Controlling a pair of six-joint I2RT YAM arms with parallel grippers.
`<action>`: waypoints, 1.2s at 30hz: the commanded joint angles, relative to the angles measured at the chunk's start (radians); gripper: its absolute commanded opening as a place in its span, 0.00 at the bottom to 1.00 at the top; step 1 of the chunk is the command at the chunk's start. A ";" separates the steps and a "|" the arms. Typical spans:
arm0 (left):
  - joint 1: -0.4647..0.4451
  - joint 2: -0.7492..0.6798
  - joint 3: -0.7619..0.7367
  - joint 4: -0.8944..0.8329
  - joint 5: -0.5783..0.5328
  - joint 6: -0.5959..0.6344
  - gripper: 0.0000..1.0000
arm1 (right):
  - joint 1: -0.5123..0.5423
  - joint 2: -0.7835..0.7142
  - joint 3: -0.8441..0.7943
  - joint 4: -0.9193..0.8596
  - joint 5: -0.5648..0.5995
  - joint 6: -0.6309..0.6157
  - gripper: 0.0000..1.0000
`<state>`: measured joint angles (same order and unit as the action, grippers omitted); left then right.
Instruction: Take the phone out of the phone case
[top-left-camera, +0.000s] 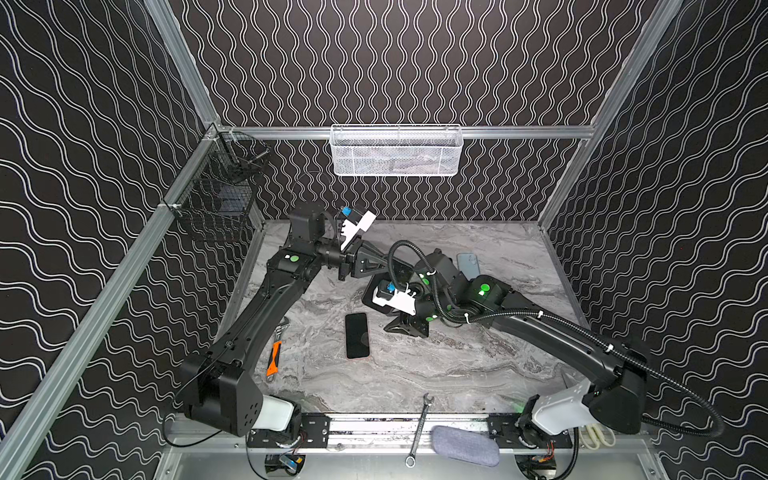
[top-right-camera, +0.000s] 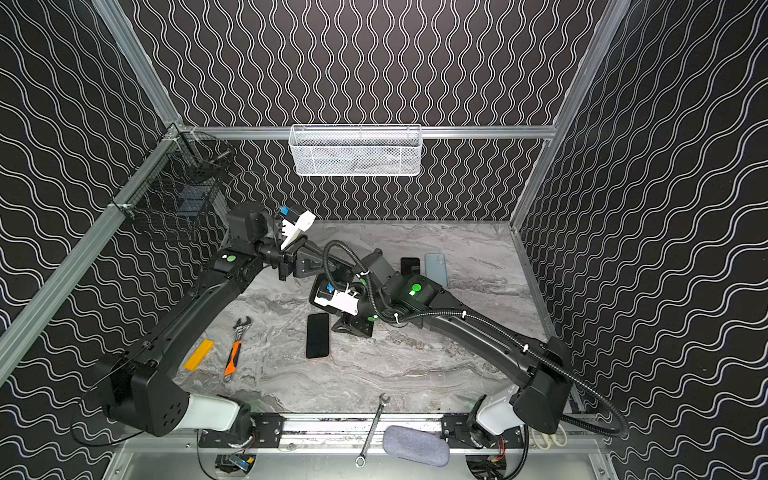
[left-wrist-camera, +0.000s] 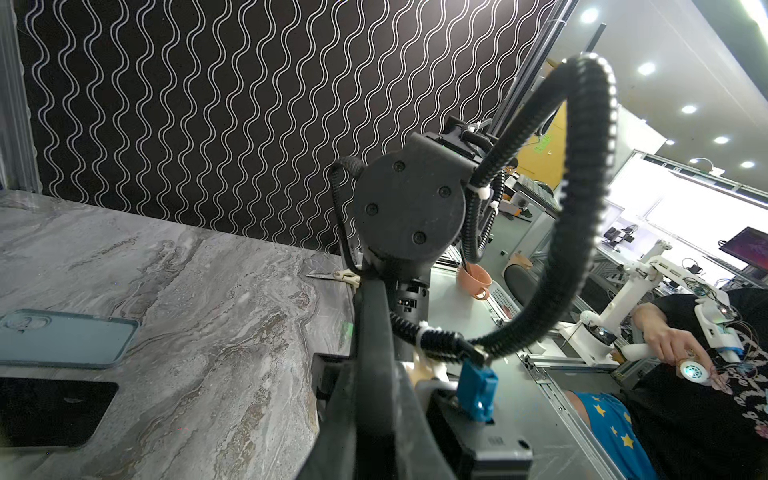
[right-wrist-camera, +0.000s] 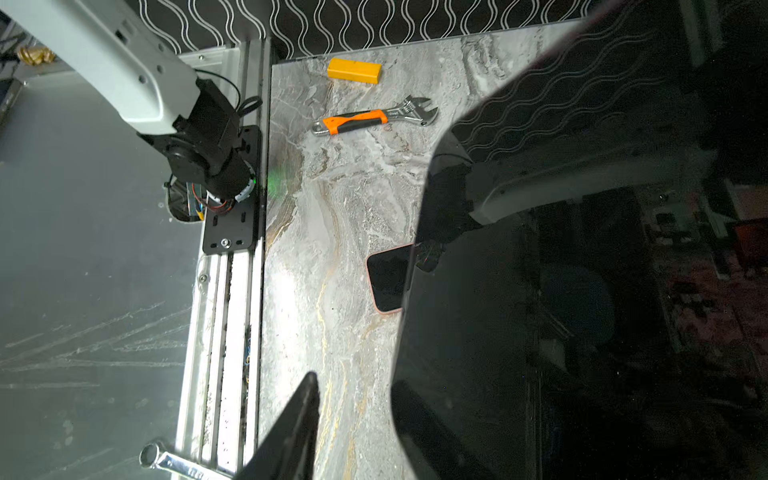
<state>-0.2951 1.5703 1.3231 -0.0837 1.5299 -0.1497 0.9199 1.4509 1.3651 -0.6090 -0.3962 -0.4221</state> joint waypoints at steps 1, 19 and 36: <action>0.000 -0.004 0.002 0.027 0.029 0.006 0.00 | -0.006 -0.028 -0.020 0.119 0.013 0.044 0.42; -0.001 -0.006 0.011 0.025 0.008 -0.006 0.00 | -0.007 -0.036 -0.040 0.159 -0.049 0.033 0.23; 0.000 0.004 0.020 0.025 -0.010 -0.013 0.00 | -0.055 -0.053 -0.072 0.250 -0.159 0.118 0.22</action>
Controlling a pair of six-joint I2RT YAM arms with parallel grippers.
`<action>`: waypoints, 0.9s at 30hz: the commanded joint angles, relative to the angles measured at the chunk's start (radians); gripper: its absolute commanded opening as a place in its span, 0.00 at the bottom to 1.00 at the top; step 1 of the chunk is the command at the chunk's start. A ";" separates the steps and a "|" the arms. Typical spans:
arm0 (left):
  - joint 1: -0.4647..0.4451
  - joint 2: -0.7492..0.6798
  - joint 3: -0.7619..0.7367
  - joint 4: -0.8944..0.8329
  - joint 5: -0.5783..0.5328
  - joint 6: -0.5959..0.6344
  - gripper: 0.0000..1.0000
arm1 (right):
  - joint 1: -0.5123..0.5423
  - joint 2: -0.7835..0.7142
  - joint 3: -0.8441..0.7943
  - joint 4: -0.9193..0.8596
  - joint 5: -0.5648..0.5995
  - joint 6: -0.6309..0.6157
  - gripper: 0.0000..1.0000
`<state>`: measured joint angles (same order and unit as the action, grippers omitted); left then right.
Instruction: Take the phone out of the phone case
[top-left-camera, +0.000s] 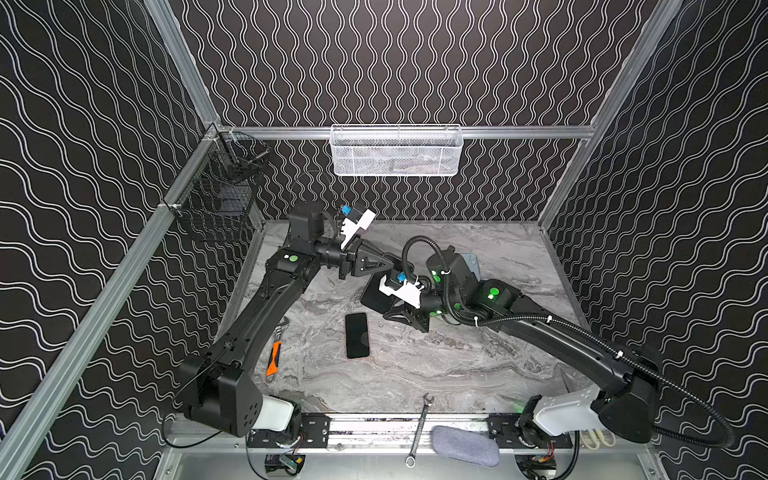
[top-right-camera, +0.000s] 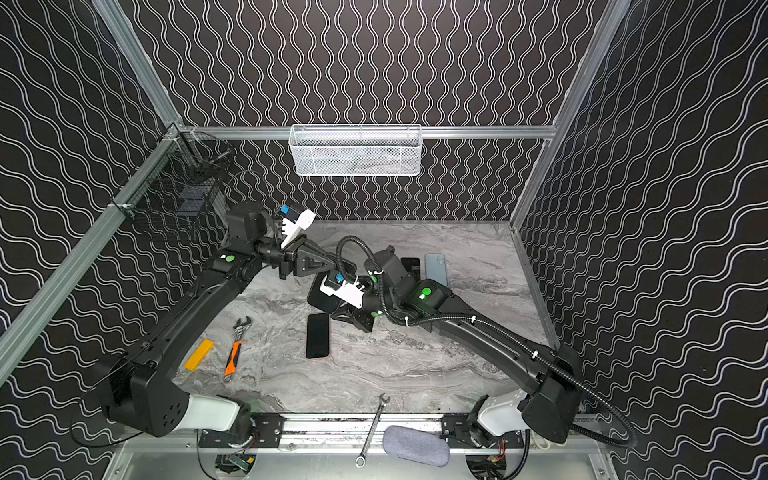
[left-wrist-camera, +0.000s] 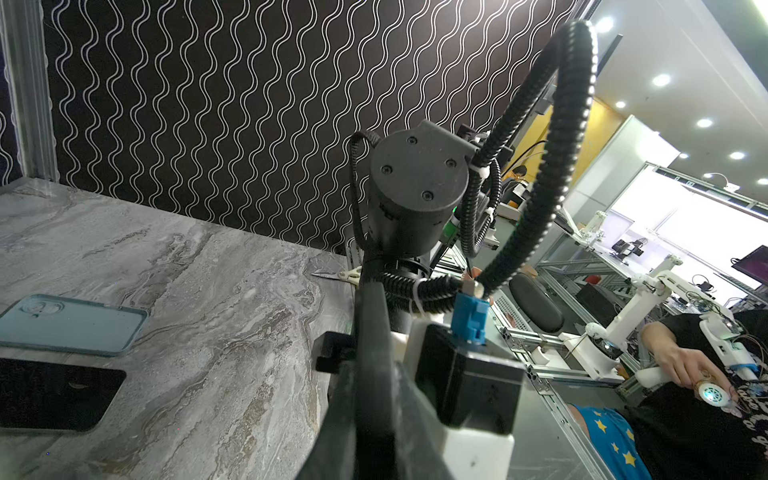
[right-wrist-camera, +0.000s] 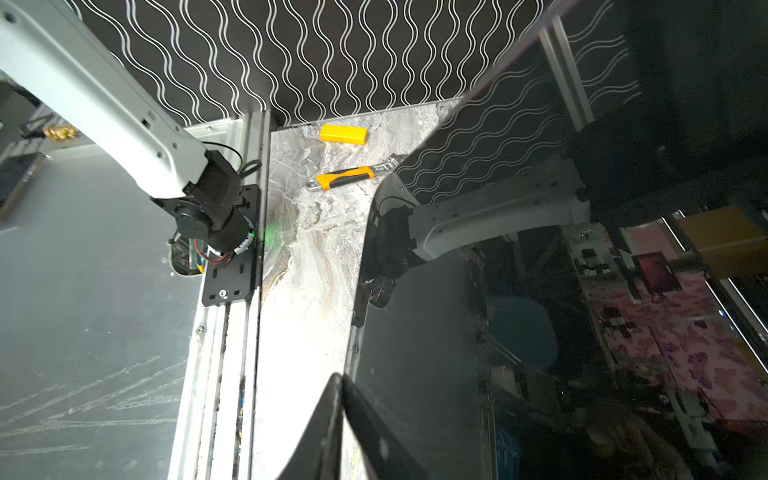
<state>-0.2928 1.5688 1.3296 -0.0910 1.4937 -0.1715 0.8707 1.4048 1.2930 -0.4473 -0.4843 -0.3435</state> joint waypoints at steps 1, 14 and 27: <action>-0.002 0.005 0.013 0.033 0.026 0.011 0.00 | -0.007 -0.006 -0.001 0.088 -0.072 0.038 0.21; -0.003 -0.002 0.014 0.031 0.023 -0.003 0.00 | -0.007 -0.026 -0.042 0.153 -0.046 -0.006 0.04; -0.005 -0.019 -0.001 0.032 0.054 -0.025 0.00 | 0.016 -0.018 -0.037 0.188 0.020 -0.137 0.00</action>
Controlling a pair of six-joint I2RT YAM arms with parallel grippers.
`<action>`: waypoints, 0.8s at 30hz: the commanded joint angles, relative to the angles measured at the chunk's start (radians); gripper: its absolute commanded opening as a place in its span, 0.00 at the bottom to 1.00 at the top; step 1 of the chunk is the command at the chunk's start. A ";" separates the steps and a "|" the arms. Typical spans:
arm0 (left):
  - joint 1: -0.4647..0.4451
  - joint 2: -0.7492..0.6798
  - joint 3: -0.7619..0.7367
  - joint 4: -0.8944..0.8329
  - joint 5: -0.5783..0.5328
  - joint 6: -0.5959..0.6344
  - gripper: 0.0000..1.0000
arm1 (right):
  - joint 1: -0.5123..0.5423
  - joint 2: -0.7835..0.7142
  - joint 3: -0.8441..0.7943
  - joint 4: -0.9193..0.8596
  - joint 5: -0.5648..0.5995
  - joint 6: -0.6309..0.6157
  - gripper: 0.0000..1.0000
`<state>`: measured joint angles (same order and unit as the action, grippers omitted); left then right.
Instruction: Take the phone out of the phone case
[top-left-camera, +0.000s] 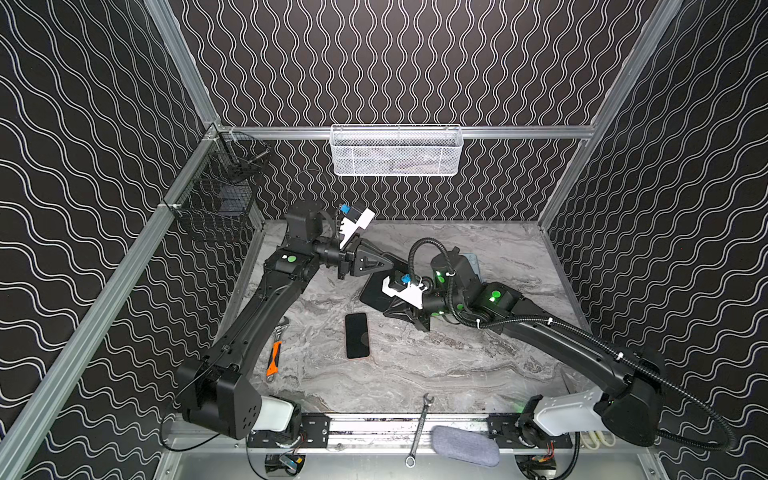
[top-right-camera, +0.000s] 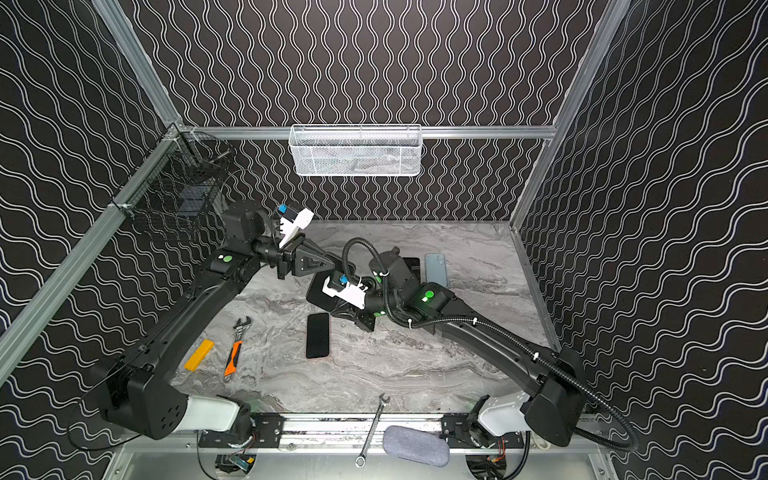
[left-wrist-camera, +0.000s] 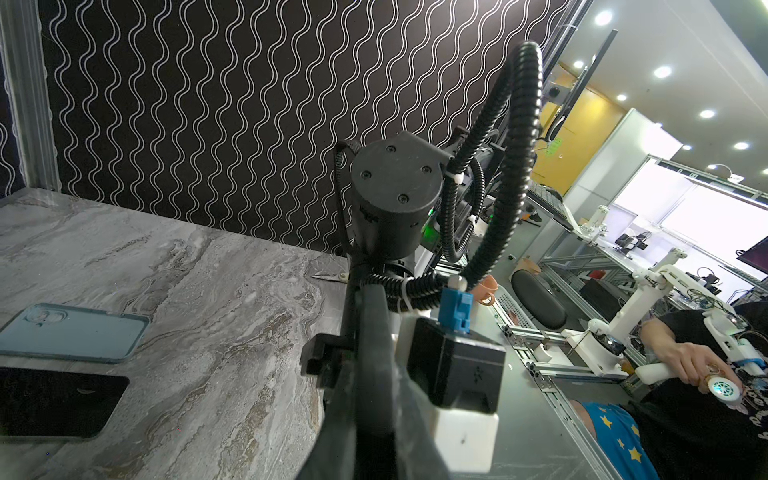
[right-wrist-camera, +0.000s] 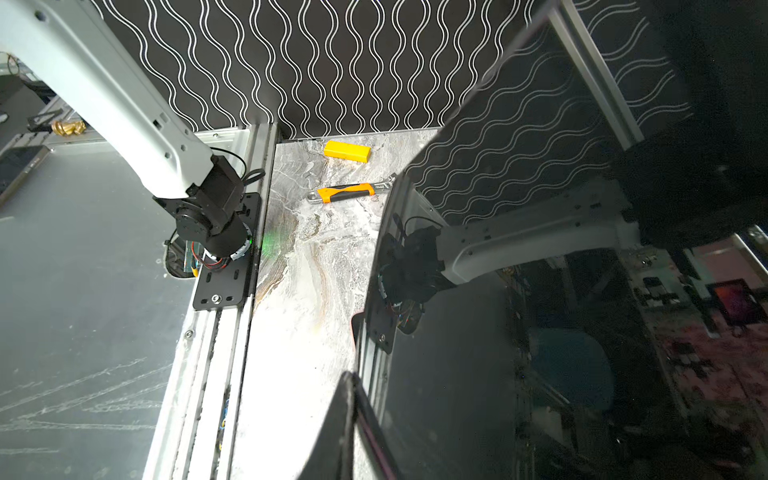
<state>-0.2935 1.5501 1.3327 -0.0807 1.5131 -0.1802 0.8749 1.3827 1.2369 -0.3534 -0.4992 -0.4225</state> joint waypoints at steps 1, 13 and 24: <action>-0.005 -0.001 -0.004 0.022 0.036 -0.016 0.00 | 0.018 0.009 0.028 0.087 0.048 -0.067 0.00; -0.025 0.036 -0.004 0.023 0.067 -0.018 0.00 | 0.105 0.013 0.009 0.143 0.263 -0.136 0.00; -0.032 0.038 -0.004 0.022 0.079 -0.019 0.00 | 0.074 -0.050 -0.119 0.321 0.424 -0.081 0.00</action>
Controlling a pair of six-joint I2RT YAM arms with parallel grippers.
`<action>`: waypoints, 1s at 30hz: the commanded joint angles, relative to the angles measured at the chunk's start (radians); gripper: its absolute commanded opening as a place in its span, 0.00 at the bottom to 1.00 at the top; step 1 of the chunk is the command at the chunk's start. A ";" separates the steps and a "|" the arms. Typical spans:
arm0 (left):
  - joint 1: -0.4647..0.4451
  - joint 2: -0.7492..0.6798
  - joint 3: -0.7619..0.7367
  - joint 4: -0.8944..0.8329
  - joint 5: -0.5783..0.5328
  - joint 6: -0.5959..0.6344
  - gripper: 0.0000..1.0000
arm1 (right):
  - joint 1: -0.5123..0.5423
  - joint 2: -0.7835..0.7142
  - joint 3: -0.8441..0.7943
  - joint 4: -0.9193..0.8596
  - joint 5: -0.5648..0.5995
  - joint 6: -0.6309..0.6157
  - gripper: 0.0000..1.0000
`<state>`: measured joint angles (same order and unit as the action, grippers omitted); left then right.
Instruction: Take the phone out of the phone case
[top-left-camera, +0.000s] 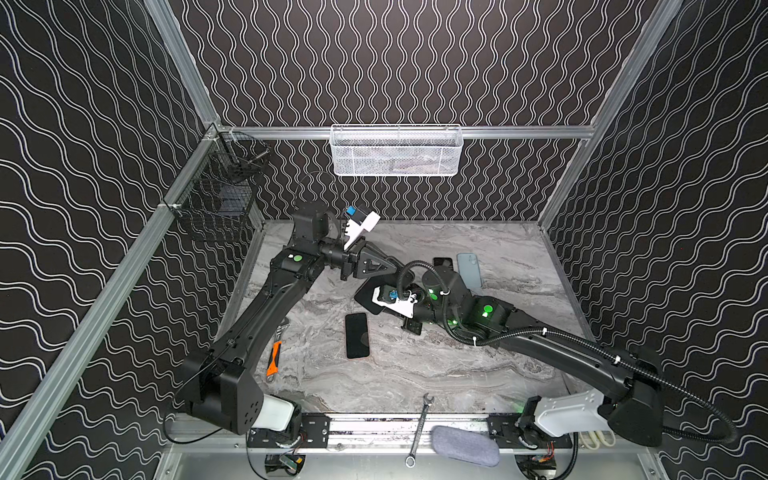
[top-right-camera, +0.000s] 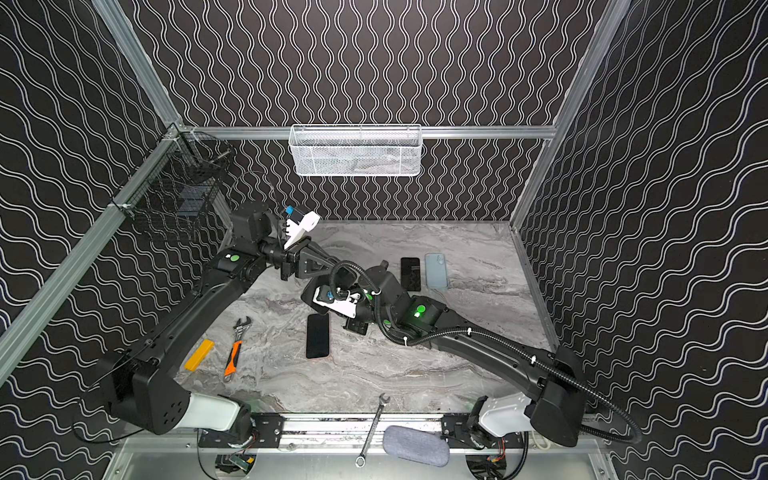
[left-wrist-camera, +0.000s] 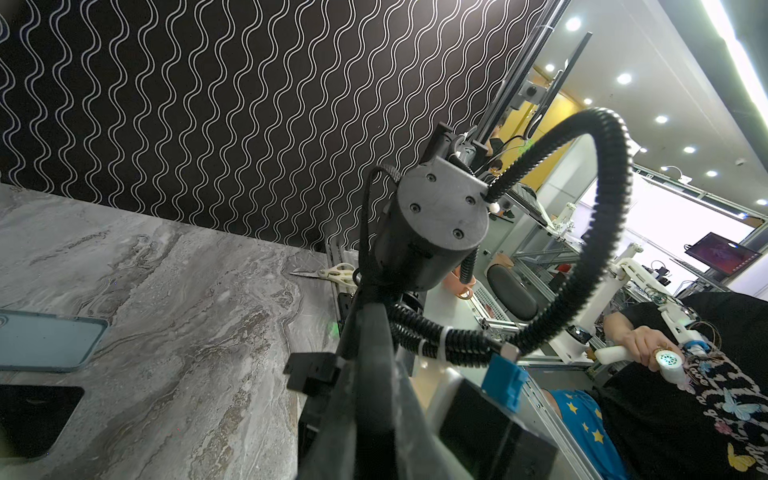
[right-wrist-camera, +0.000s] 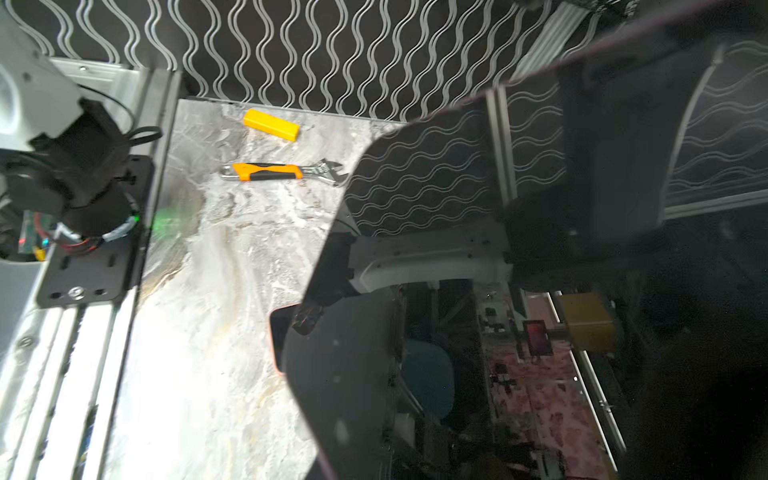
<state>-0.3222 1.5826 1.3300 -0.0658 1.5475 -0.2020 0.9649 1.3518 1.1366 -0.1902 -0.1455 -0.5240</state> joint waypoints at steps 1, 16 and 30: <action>-0.004 0.005 -0.002 0.007 0.045 0.001 0.00 | -0.025 -0.025 -0.032 0.176 0.074 0.030 0.00; -0.004 0.009 0.023 0.007 0.010 -0.020 0.00 | -0.139 -0.158 -0.179 0.275 -0.024 0.216 0.25; 0.003 -0.036 0.064 0.159 -0.277 -0.292 0.00 | -0.273 -0.283 -0.350 0.363 -0.014 0.452 0.54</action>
<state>-0.3218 1.5524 1.3937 -0.0261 1.3781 -0.3447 0.7029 1.0847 0.8055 0.0990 -0.1593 -0.1501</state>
